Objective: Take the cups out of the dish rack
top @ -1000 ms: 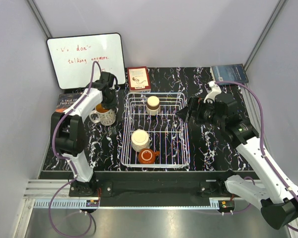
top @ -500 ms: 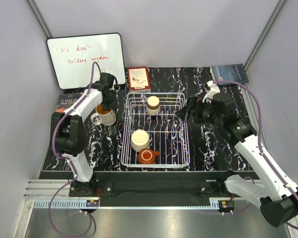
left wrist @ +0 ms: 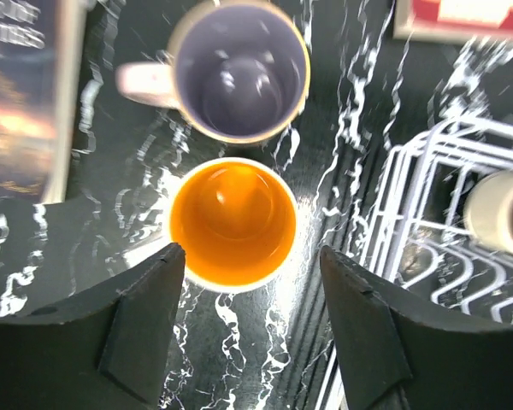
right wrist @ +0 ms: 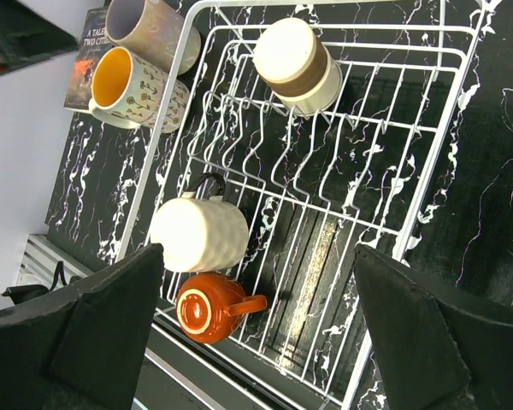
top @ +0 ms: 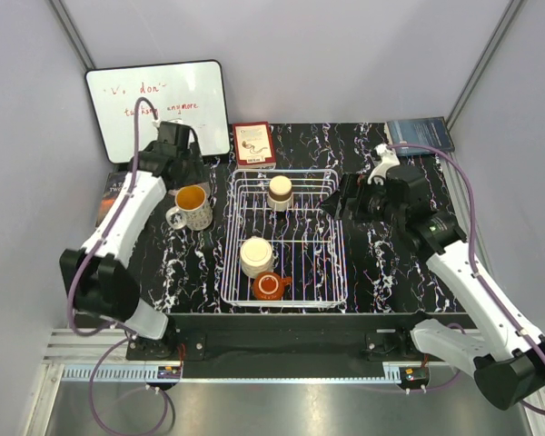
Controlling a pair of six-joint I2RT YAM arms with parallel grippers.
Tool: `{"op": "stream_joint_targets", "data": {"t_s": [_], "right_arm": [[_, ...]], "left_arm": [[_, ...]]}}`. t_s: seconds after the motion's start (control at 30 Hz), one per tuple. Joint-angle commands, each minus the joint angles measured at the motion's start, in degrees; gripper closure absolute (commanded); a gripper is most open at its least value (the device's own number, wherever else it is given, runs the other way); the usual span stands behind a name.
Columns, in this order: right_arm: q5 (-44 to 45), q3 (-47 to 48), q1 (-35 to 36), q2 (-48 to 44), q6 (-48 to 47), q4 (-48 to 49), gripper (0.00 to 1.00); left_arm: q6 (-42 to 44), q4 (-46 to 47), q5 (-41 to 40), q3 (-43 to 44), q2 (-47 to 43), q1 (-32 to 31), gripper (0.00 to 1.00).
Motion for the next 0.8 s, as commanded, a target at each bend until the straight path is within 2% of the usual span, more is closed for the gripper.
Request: {"op": "stream_joint_targets", "data": {"t_s": [0.0,0.13,0.27,0.43,0.57,0.77], "right_arm": [[-0.95,2.57,1.07,1.43,-1.72,-0.27,0.00],[0.18,5.11,3.35,5.39,-3.83,-4.04,0.00],[5.02,7.14,9.32,9.26,-5.23,-7.04,0.00],[10.80,12.05,16.96,15.14,-5.59,-9.67,0.00],[13.54,14.43,22.94,18.84,-4.89,-10.29,0.00],[17.06,13.30,23.30,19.46,-0.68,-8.71,0.00]], "left_arm": [[-2.78,-0.58,-5.68,1.51,-9.82,-1.41,0.30],[-4.01,-0.67,-10.42,-0.25,-15.63,-7.73,0.29],[-8.65,-0.58,-10.78,-2.80,-20.21,-17.73,0.25],[-13.67,-1.98,-12.53,-6.58,-24.69,-25.31,0.01],[-15.26,-4.00,-16.93,-7.55,-27.16,-30.32,0.01],[-15.08,-6.90,-18.95,-8.42,-27.08,-36.30,0.01]]}}
